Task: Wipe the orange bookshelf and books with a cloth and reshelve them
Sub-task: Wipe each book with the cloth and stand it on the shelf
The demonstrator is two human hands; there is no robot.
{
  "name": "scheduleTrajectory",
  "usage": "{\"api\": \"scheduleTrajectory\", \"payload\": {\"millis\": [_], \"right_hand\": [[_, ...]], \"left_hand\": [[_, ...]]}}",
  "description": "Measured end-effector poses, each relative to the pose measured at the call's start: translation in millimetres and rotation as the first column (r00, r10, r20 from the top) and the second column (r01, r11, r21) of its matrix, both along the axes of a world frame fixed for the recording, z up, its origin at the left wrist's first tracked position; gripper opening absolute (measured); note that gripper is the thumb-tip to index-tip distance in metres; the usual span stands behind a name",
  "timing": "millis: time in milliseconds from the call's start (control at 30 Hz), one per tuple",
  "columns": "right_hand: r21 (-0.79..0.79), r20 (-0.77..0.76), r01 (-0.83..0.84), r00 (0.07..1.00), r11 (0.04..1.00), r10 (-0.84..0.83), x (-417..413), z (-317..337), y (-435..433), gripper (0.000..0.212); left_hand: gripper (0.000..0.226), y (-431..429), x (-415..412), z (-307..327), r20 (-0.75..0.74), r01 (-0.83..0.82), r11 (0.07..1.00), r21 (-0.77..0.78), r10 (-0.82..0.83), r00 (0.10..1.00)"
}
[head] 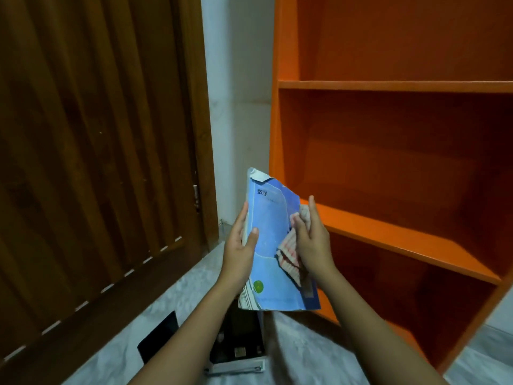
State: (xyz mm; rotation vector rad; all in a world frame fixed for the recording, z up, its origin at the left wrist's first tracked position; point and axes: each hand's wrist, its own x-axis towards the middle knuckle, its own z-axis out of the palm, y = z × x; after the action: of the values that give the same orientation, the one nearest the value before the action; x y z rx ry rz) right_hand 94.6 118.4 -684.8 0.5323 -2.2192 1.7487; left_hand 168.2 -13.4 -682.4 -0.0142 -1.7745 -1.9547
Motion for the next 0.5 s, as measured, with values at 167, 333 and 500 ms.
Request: {"api": "scheduleTrajectory", "payload": {"millis": [167,333,500], "right_hand": [[-0.073,0.053,-0.062,0.996,0.995,0.066,-13,8,-11,0.026],[0.057,-0.140,-0.055,0.988,0.997,0.063,-15,-11,-8,0.041],[-0.267,0.054,0.146,0.989,0.953,-0.136,-24,-32,0,0.036]], "left_hand": [[0.046,12,-23,3,0.001,0.091,0.996,-0.002,-0.091,0.996],[0.045,3,-37,6,-0.004,0.114,0.992,0.054,-0.114,0.993],[0.041,1,-37,4,0.019,0.182,0.976,0.120,-0.185,0.982]]}}
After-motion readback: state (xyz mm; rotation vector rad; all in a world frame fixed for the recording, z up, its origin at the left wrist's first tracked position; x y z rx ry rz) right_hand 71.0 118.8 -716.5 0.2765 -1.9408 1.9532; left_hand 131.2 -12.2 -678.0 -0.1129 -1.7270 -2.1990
